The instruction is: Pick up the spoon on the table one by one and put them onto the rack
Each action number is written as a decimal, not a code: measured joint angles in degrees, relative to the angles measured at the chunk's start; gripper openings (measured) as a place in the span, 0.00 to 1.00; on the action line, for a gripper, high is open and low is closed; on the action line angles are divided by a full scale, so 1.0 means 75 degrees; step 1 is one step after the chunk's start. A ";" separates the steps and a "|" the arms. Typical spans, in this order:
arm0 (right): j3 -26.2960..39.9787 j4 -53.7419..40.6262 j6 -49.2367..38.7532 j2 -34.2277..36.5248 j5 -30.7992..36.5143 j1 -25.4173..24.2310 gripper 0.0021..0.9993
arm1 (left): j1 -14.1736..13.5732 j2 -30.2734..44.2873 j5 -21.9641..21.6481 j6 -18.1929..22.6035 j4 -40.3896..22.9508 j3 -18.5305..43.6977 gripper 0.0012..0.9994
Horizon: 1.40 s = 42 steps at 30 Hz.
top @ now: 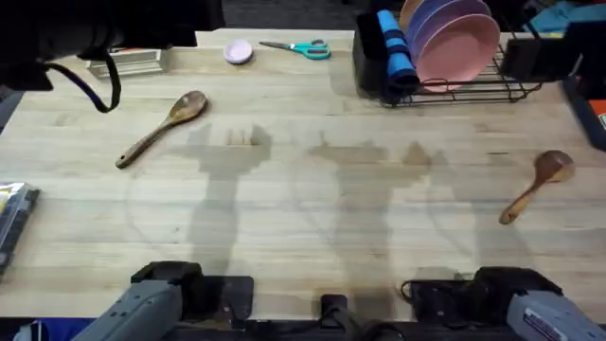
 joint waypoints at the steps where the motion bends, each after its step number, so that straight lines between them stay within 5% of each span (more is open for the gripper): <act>1: 0.0000 -0.0139 0.0066 0.0003 -0.0002 -0.0167 1.00 | 0.0000 0.0000 0.0001 0.0000 -0.0003 0.0000 0.99; 23: 0.0003 -0.1490 0.1077 0.0407 -0.0036 -0.5029 1.00 | 0.0000 0.0000 0.0030 -0.0002 -0.0009 0.0000 0.99; 42: -0.0168 -0.1194 0.1109 0.3136 -0.0060 -0.5533 1.00 | 0.0000 0.0000 0.0030 0.0000 -0.0012 0.0000 0.99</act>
